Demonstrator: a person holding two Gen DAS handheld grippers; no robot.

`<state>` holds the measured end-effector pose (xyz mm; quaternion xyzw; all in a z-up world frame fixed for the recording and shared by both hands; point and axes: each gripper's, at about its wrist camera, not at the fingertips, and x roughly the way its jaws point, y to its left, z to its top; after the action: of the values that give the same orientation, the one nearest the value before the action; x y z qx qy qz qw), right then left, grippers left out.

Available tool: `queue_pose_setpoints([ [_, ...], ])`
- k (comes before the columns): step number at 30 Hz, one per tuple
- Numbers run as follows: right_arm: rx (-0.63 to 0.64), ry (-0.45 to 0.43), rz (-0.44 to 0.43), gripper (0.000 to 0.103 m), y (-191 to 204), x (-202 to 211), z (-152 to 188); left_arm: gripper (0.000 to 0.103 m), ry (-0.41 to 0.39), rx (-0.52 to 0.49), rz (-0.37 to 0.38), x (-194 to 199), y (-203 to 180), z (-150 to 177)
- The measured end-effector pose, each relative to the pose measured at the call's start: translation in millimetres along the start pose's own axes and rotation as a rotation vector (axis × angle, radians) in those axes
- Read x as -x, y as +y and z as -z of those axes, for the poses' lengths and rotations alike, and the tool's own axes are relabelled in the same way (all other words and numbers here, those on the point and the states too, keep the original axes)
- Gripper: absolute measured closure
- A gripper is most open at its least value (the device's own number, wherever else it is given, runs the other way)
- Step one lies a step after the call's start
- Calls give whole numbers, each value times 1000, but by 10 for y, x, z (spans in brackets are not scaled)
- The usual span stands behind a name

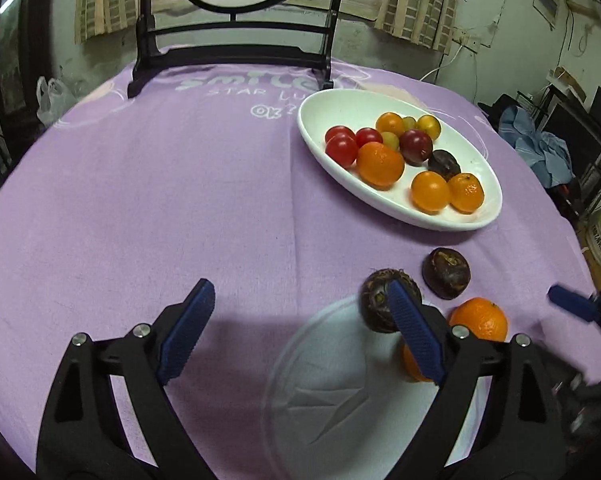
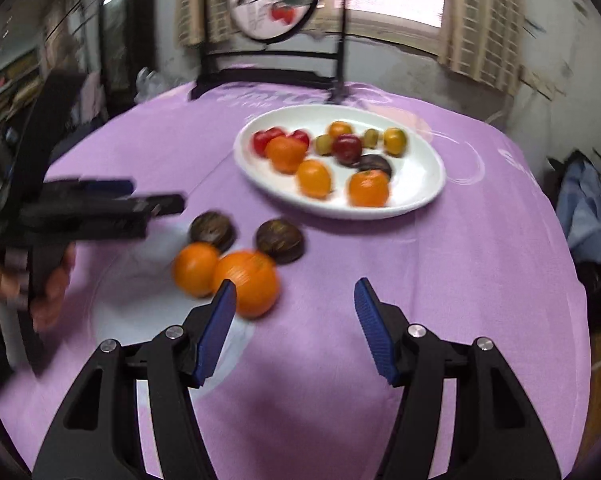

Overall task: Organize fruits
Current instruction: 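Grasp a tangerine with the right tool while the left tool grasps another tangerine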

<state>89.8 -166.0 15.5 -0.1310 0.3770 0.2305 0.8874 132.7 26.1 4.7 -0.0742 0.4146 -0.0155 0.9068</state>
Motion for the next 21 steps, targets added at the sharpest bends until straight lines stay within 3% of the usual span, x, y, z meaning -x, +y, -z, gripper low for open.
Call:
queue_pose_setpoints([
  [10, -14, 87, 9, 42, 153, -396, -40, 13, -10, -5, 21, -1, 54, -19],
  [12, -29, 102, 1, 42, 148, -494, -75, 13, 9, -17, -3, -60, 45, -14],
  [17, -18, 87, -10, 42, 190, -598, -139, 13, 48, -3, 41, -84, 51, -16],
  [18, -28, 80, -22, 45, 182, -595, -140, 13, 48, -6, 40, -80, 45, -11],
  [19, -53, 77, -71, 58, 157, -593, -143, 13, 47, -9, 38, -77, 39, -6],
  [21, -70, 76, -85, 58, 122, -571, -140, 13, 54, -15, 35, -81, 22, 5],
])
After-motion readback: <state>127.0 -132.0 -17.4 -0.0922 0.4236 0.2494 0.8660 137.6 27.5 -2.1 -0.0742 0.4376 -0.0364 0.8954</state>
